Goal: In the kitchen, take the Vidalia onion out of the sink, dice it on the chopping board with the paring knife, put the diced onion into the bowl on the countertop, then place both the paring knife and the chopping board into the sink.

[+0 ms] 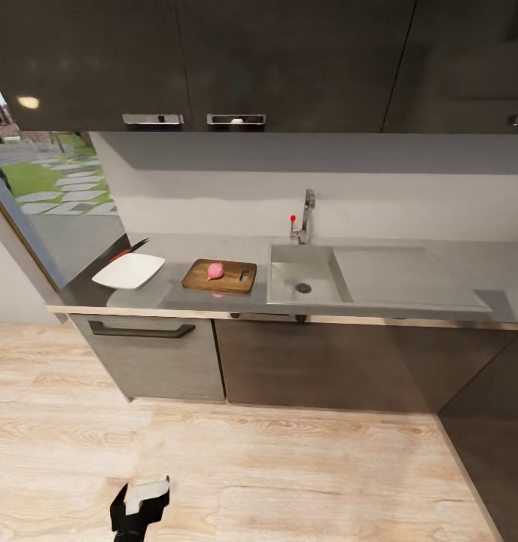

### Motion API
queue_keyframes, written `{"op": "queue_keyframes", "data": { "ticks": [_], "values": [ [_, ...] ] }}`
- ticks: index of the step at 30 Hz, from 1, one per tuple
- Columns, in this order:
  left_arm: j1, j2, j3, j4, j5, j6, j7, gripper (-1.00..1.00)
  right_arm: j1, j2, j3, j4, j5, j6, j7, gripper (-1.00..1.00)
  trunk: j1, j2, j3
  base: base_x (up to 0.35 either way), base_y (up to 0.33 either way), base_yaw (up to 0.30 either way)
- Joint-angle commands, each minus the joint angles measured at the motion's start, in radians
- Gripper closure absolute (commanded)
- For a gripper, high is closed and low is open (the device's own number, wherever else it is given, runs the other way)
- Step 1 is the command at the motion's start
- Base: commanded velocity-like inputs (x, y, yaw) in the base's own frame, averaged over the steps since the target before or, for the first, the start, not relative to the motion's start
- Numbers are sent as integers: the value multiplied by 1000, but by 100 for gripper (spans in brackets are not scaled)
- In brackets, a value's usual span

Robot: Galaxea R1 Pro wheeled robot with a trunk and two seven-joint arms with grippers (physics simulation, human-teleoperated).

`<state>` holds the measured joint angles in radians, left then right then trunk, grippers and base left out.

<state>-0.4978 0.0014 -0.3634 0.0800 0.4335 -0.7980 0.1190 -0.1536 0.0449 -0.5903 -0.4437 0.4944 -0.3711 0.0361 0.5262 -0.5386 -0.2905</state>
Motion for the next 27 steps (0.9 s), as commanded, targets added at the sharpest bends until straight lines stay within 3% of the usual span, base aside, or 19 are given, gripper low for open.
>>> {"op": "queue_keyframes", "data": {
  "ticks": [1,8,18,27],
  "values": [
    [8,6,-13,3,-4,-20,9,-100,-2,1,-9,1,8,-6,10,-100,0,-1,-1,0,0,0],
    [21,23,-12,2,-4,-23,15,-100,-3,0,-14,5,7,-23,18,-100,0,-1,-1,0,76,0],
    [22,53,-12,1,-4,4,16,-100,-3,0,-17,11,4,-26,11,-100,0,-1,-1,0,284,0],
    [22,55,-11,1,-3,5,16,-100,-3,0,-17,11,-17,-26,10,-100,0,-1,-1,0,307,0]
  ]
}}
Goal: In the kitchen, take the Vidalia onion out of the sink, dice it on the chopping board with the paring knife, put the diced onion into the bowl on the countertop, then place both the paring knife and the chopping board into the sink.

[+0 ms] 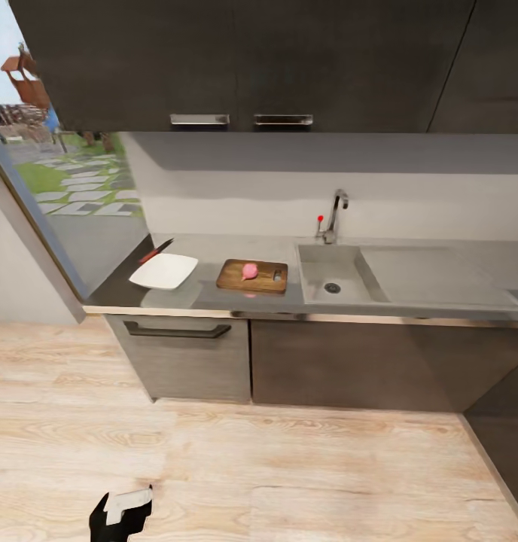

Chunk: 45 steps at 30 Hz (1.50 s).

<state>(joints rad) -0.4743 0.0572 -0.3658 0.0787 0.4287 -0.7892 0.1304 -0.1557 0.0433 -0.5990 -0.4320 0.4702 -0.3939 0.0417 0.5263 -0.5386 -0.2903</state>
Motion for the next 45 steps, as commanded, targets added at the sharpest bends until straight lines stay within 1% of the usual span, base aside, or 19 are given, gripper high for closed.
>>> {"op": "queue_keyframes", "data": {
  "ticks": [1,8,13,29,34,45],
  "values": [
    [-1,0,-8,3,2,-4,5,-100,-1,1,-8,-1,7,-3,4,-100,0,-1,-1,0,307,0],
    [-1,14,-8,2,2,-4,5,-100,-1,1,-8,-2,6,-3,4,-100,0,-1,-1,0,307,0],
    [-1,19,-8,1,2,-3,6,-100,-1,1,-8,0,6,-3,3,-100,0,-1,-1,0,307,0],
    [-1,25,-8,1,2,-2,6,-100,-1,0,-7,2,7,-5,4,-100,0,-1,-1,0,307,0],
    [-1,26,-8,1,2,-2,6,-100,-1,0,-6,2,7,-18,4,-100,0,-1,-1,6,307,0],
    [-1,26,-7,1,2,-2,6,-100,-1,1,-6,2,7,-34,3,-100,0,-1,-1,109,290,0]
  ]
}}
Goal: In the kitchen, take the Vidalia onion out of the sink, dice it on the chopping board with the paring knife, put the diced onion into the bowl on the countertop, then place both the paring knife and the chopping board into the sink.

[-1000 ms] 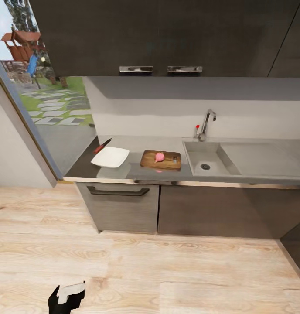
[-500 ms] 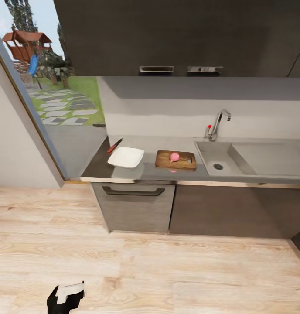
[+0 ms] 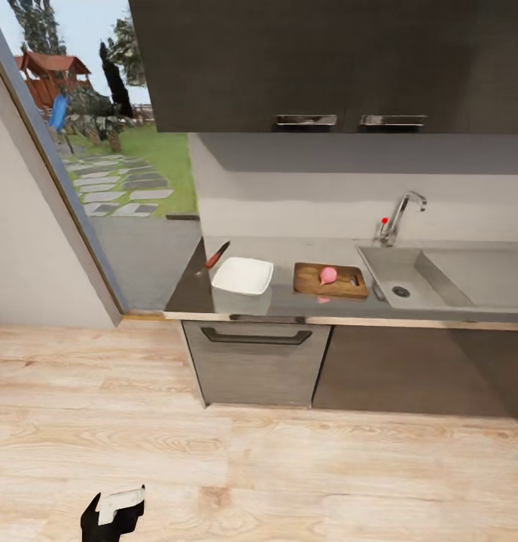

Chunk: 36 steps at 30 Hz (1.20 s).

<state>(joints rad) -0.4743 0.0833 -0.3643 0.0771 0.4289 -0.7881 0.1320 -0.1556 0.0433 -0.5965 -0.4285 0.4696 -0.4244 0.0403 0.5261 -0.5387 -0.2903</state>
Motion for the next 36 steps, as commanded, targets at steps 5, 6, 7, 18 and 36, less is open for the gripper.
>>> {"op": "queue_keyframes", "data": {
  "ticks": [5,6,7,18,36],
  "values": [
    [-1,0,-8,3,2,-3,5,-100,-1,1,-8,-1,7,-4,4,-100,1,-1,-1,176,257,0],
    [-1,0,-8,3,2,-3,5,-100,-1,1,-9,-1,7,-4,4,-100,1,-1,-1,201,243,0],
    [-1,0,-8,3,2,-3,5,-100,-1,1,-9,-1,7,-4,4,-100,1,-1,-1,203,241,0],
    [-1,0,-8,3,2,-3,4,-100,-1,1,-9,-1,7,-5,3,-100,1,-1,-1,211,237,64],
    [-1,0,-8,3,2,-3,4,-100,-1,1,-9,-1,7,-5,3,-100,1,-1,-1,124,260,194]
  ]
}}
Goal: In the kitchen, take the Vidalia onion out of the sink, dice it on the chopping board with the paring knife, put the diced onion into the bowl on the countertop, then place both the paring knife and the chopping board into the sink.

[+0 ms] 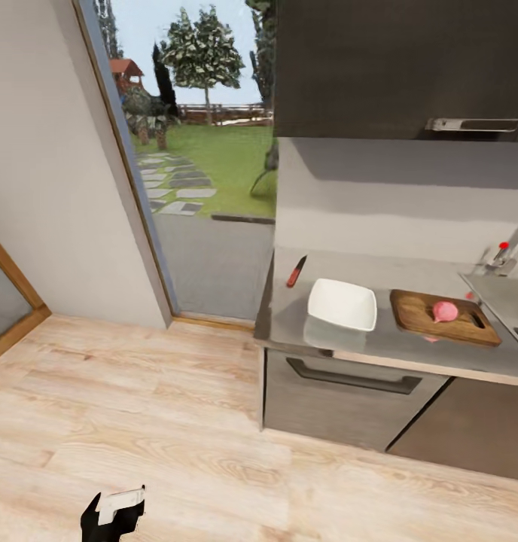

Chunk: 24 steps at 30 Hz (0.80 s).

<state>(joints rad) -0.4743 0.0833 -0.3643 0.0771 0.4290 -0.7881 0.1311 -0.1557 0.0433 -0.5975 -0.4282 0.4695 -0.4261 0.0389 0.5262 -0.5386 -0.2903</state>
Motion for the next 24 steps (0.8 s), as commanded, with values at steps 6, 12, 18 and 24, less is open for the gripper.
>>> {"op": "queue_keyframes", "data": {
  "ticks": [6,12,18,24],
  "values": [
    [-1,0,-8,3,2,-3,4,-100,-1,1,-8,-1,7,-3,4,-100,1,-1,-1,167,273,6],
    [-1,0,-8,3,2,31,4,-100,-1,1,-8,-1,6,-3,4,-100,1,-1,0,233,254,-116],
    [-1,0,-9,1,2,83,1,-100,-1,1,-8,-1,6,-3,4,-100,1,-1,3,233,251,-209],
    [-1,0,-8,1,2,85,1,-100,-1,1,-8,-1,6,-3,4,-100,1,-1,6,176,254,-214]
  ]
}}
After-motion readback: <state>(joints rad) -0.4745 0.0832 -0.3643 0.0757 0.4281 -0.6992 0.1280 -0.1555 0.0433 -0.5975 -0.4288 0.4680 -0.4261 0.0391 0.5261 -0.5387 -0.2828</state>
